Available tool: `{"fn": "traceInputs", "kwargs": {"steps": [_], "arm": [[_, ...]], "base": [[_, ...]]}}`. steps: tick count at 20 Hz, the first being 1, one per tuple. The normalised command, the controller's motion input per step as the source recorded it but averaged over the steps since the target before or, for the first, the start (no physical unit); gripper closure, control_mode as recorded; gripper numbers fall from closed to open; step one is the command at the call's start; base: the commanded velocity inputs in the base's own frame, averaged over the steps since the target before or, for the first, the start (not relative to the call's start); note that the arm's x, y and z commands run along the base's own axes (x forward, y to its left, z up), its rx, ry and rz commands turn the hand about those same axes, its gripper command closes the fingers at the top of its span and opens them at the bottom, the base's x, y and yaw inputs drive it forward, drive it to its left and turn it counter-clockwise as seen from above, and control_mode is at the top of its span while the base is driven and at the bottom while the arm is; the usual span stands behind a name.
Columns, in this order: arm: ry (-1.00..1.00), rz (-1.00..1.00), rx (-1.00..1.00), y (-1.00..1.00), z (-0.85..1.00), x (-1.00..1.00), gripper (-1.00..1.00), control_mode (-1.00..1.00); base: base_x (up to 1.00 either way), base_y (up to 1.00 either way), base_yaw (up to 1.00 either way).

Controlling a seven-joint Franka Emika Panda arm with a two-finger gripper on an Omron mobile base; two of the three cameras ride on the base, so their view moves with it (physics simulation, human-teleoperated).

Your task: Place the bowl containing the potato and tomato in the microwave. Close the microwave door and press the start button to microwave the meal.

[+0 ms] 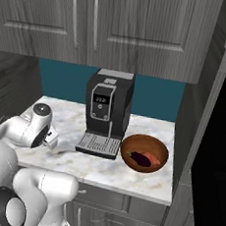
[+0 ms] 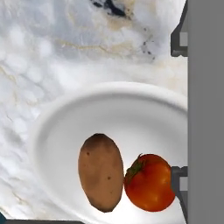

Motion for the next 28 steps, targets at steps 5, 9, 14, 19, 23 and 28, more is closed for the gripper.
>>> {"fn": "traceInputs", "kwargs": {"steps": [5, 9, 14, 19, 23, 28], "arm": [[0.10, 0.00, 0.02, 0.00, -0.22, 0.21, -1.00, -1.00], [0.07, 0.00, 0.02, 0.00, -0.23, 0.26, -1.00, -1.00], [0.03, 0.00, 0.00, 0.05, -0.29, 0.24, -1.00, -1.00], [0.00, 0.00, 0.00, 0.16, -0.32, 0.15, 1.00, -1.00], [0.00, 0.00, 0.00, 0.03, -0.03, 0.00, 1.00, -1.00], [-0.01, 0.00, 0.01, 0.00, 0.03, 0.00, 1.00, -1.00]], "base": [[0.00, 0.00, 0.00], [0.00, 0.00, 0.00], [0.00, 0.00, 0.00], [0.00, 0.00, 0.00], [0.00, 0.00, 0.00], [0.00, 0.00, 0.00]]}}
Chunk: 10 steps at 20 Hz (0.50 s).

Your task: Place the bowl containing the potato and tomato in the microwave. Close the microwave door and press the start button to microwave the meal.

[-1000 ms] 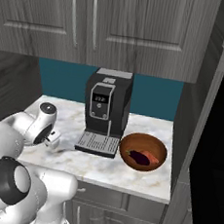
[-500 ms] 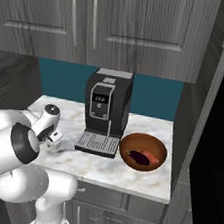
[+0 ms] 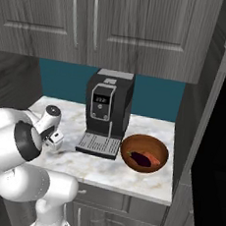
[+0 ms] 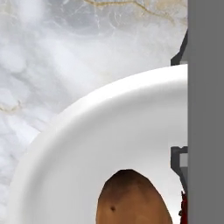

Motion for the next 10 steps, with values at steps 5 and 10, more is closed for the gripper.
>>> {"fn": "traceInputs", "kwargs": {"steps": [5, 10], "arm": [[-0.06, 0.00, 0.02, -0.04, 0.56, -0.11, 1.00, -1.00], [-0.08, -0.01, 0.00, -0.13, 0.33, -0.06, 1.00, -1.00]], "base": [[0.00, 0.00, 0.00], [0.00, 0.00, 0.00]]}}
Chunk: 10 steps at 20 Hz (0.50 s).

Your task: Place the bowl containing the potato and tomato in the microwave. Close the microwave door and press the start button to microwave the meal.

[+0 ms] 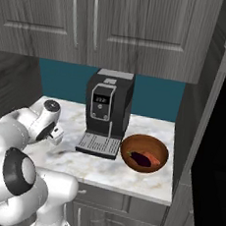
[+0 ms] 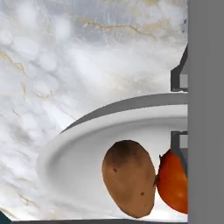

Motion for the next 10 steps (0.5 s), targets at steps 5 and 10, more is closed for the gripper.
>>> {"fn": "traceInputs", "kwargs": {"steps": [5, 10], "arm": [[-0.32, 0.00, 0.11, -0.22, 0.20, -0.07, 1.00, -1.00], [-0.19, 0.03, 0.24, -0.51, 0.66, -0.36, 1.00, -1.00]], "base": [[0.00, 0.00, 0.00], [0.00, 0.00, 0.00]]}}
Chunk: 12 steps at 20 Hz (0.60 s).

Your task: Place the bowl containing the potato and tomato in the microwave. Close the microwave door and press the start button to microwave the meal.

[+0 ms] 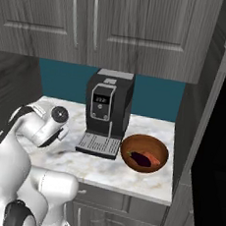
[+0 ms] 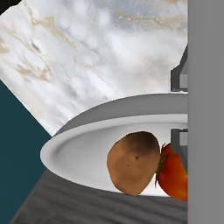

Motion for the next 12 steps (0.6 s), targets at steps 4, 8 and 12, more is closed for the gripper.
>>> {"fn": "traceInputs", "kwargs": {"steps": [4, 8, 12], "arm": [[-0.05, 0.06, 0.24, -0.58, 0.87, -0.57, 1.00, -1.00], [0.00, 0.05, 0.18, -0.48, 1.00, -0.66, 1.00, -1.00], [0.02, 0.00, 0.07, -0.50, 0.92, -0.70, 1.00, -1.00]], "base": [[0.00, 0.00, 0.00], [0.00, 0.00, 0.00], [0.00, 0.00, 0.00]]}}
